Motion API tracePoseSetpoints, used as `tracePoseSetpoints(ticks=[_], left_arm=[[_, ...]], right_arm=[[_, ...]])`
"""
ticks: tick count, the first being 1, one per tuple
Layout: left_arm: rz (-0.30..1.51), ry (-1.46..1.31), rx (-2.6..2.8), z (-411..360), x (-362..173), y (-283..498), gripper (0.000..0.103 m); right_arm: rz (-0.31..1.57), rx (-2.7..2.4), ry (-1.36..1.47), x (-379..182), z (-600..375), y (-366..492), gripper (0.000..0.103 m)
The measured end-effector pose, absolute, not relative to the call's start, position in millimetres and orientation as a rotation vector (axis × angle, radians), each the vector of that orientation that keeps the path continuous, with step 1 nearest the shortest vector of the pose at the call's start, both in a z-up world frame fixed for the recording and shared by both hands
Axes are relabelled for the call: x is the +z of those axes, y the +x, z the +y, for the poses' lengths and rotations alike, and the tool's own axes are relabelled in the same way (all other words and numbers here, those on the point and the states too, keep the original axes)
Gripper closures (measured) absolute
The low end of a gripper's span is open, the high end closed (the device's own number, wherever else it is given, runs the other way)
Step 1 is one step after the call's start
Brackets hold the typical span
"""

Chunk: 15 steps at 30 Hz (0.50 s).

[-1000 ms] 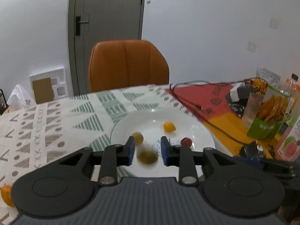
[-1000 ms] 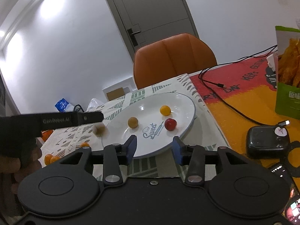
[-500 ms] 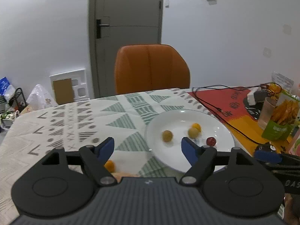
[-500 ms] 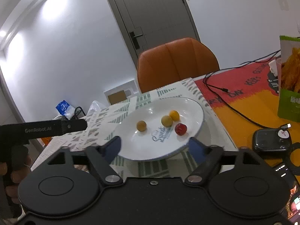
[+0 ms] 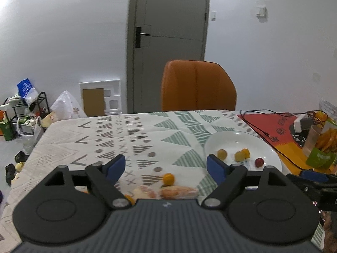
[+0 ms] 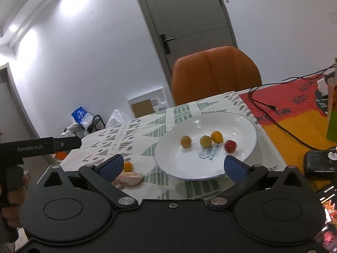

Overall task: Organize fruits
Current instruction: 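Move both open tools back from the bowl to the fruit pile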

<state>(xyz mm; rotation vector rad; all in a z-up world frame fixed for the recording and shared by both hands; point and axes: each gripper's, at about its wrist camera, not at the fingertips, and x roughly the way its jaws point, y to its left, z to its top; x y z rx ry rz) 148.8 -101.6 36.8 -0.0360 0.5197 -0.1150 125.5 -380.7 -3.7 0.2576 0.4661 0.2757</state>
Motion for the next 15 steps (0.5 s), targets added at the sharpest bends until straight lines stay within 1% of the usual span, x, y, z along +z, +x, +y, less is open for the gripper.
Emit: tracePoseSetpoints(ticks=[7,15], left_arm=[[0.509,-0.081,-0.072,-70,36,139,0.016],[0.500,-0.130,-0.023,-36,32,131,0.016]], right_arm=[[0.482,0.304,0.209,3,-354,122,0.000],[0.495,0.339,0.154,8,-327,118,0.000]])
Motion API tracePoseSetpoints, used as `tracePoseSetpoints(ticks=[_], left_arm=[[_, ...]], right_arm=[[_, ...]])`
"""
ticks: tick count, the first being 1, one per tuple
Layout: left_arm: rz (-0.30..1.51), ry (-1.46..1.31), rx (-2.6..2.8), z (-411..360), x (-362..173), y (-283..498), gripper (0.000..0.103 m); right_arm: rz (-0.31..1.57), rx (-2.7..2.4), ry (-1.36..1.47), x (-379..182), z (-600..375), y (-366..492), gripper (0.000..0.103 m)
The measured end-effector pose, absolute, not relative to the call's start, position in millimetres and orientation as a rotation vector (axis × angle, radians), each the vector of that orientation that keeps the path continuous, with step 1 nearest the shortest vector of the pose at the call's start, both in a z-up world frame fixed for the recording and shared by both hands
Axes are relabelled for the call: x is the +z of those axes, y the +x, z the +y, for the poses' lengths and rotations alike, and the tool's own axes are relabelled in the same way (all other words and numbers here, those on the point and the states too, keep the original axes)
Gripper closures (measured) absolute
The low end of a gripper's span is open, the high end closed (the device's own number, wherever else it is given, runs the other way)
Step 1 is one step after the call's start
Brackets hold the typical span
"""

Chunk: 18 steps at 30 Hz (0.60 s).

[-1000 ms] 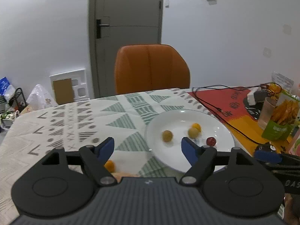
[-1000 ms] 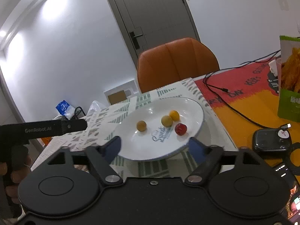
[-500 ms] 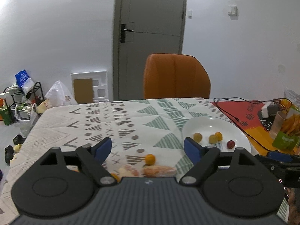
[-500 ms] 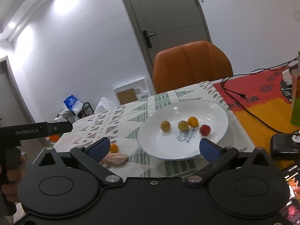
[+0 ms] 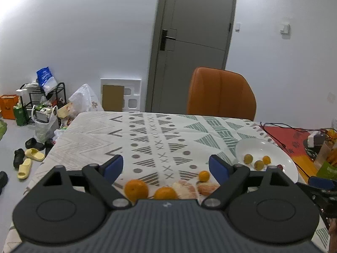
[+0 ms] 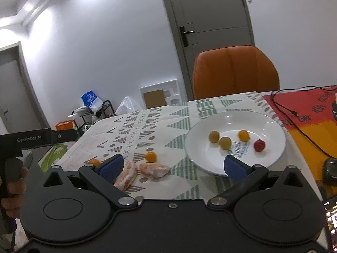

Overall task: Organize fruits
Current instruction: 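Move both open tools back from the bowl to the fruit pile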

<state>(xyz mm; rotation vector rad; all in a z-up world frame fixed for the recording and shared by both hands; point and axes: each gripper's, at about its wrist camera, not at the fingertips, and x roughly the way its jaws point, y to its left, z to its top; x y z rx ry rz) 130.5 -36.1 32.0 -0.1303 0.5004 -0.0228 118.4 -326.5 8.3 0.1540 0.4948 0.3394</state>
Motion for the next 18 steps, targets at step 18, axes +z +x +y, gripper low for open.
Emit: tracePoseSetpoints(ticks=[18], left_arm=[[0.540,-0.190,0.020,15,3,130,0.016]], right_arm=[[0.537,0.420,0.108,-4,-275,142,0.016]])
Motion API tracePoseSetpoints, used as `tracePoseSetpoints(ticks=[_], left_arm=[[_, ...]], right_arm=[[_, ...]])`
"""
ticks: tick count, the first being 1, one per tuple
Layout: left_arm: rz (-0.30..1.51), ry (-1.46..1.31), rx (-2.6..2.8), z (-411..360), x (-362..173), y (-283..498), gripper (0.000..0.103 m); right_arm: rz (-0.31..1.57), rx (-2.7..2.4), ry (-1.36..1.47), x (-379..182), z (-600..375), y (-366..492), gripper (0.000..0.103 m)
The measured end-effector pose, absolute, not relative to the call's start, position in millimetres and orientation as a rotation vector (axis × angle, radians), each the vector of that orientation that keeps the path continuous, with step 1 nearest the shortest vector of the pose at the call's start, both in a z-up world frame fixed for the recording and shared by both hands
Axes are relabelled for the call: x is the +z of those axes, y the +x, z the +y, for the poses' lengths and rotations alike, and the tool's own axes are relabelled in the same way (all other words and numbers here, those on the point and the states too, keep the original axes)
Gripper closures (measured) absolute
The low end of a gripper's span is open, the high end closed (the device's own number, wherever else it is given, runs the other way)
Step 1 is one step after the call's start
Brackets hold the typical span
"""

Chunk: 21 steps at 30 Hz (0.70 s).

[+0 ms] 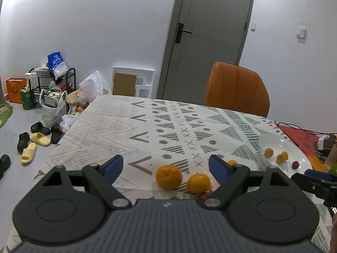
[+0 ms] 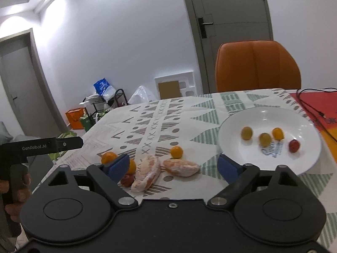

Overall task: Organize fruits
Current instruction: 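Move both open tools back from the bowl to the fruit pile, then grasp a large mandarin with the left tool while the right tool grasps a pomelo segment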

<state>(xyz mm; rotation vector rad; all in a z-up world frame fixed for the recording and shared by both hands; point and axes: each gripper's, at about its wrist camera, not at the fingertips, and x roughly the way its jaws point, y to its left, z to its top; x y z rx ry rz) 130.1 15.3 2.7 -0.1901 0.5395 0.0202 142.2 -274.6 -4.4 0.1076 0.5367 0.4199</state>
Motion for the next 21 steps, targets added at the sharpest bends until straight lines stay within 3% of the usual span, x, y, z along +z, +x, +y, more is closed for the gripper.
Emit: tracePoseSetpoints(ticks=[11,17,21], left_arm=[[0.568,-0.238,0.037,30,-18,151,0.019],[0.605,-0.258,0.026,30,-32,163,0.036],[0.620,-0.267,0.006,28,-40,169,0.042]], right_arm=[[0.617,0.472,0.065,-23,-244,167,0.043],[0.641,0.497,0.045,-33,-230,175,0.051],[0.667,0.512,0.041,-41,-223,183,0.061]])
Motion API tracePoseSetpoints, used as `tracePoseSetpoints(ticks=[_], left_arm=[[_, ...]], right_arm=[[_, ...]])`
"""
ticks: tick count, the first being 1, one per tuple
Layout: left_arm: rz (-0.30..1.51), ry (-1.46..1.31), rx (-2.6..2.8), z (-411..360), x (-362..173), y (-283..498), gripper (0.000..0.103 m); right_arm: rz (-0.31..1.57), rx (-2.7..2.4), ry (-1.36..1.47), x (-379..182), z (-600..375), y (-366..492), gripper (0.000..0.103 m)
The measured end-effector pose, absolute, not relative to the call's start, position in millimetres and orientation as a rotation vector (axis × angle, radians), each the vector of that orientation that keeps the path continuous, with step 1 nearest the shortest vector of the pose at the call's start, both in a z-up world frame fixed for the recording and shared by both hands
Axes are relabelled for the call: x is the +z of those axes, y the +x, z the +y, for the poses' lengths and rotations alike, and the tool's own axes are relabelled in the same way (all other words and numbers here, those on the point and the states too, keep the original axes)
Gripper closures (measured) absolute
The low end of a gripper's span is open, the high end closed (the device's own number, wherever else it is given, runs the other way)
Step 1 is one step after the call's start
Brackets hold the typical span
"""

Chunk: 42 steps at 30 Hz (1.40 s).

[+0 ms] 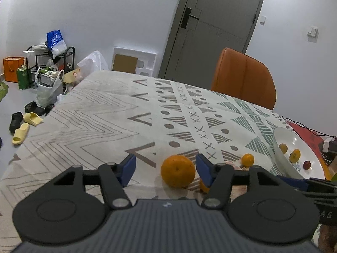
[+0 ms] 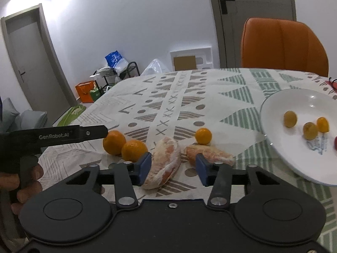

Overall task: Organize fruits
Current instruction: 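Grasp a large mandarin with the left tool while the right tool grasps a pomelo segment, then lift the mandarin with the left tool while the right tool carries the pomelo segment toward the bowl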

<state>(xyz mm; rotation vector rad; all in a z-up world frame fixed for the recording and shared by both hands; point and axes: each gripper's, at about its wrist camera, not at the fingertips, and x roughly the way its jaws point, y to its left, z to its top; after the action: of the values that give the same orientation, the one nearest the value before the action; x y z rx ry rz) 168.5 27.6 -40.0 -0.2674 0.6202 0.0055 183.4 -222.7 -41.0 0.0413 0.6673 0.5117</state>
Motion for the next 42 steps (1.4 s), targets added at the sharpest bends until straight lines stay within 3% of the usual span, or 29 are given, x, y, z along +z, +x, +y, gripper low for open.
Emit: tracePoseSetpoints(ticks=[9,11,31,34,42], left_arm=[[0.650,-0.279,-0.035,20,-54,182,0.052],[0.652,-0.311,-0.069,20,-57,184,0.066],[0.609,-0.331,0.044,49,-41,143,0.066],[0.598,-0.334,0.071,54,-38,138,0.066],[0.580,-0.320,0.083,51,-30,136,0.066]], right_arm=[[0.689,0.528,0.021,-49,-207,193,0.063],[0.691,0.526,0.011,-51,-203,194,0.063],[0.699,0.491,-0.059,-64,-181,203,0.059],[0.676,0.499,-0.108,-66,-176,201,0.065],[0.636,0.517,-0.056,-50,-198,190,0.066]])
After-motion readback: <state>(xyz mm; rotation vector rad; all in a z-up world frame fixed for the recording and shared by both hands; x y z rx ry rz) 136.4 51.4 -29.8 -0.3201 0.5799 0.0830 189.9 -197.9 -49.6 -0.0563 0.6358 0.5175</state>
